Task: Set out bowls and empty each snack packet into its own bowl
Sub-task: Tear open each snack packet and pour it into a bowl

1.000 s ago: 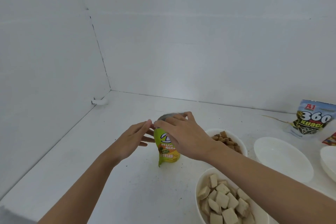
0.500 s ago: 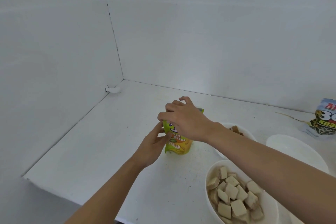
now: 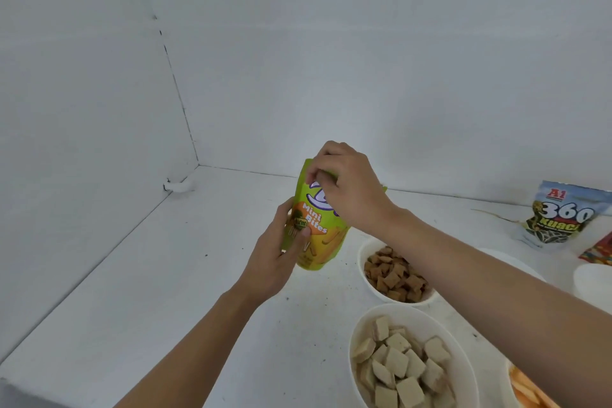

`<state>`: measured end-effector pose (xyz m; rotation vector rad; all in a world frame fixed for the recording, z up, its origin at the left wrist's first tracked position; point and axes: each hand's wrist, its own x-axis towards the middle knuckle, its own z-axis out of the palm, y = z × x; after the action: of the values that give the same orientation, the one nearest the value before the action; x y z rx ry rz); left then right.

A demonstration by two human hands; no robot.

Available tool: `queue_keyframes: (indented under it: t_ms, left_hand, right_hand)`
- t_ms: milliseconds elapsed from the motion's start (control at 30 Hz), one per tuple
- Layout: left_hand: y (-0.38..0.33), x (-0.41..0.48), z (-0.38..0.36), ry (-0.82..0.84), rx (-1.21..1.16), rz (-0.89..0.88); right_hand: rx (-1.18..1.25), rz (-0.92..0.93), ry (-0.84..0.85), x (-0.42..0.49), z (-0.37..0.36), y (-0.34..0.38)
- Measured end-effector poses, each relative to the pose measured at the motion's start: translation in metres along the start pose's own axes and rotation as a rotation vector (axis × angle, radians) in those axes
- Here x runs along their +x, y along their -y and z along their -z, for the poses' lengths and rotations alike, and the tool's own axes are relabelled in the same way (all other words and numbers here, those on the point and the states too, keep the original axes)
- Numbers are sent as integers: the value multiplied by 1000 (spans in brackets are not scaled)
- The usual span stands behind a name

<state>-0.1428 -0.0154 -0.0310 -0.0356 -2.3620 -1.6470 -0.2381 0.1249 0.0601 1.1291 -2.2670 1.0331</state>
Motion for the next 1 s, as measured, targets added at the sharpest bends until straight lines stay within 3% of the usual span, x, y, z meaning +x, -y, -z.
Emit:
queue_keyframes:
  t_ms: [233,533,733,1000]
  left_hand:
    - [-22,36,-23,-70,-134,-22]
    - [-55,59,-104,-18,-323,49]
    - [-78,57,-154,59,-453,3]
    - [-93,60,-196,31,-407,3]
  right_hand:
    - [186,-201,-176,-2,55,-26]
    - [215,-273,-320,-30,132,-69]
    - [241,-358,-459,-59,172,-103]
    - [274,-418,-400,-104,206,-139]
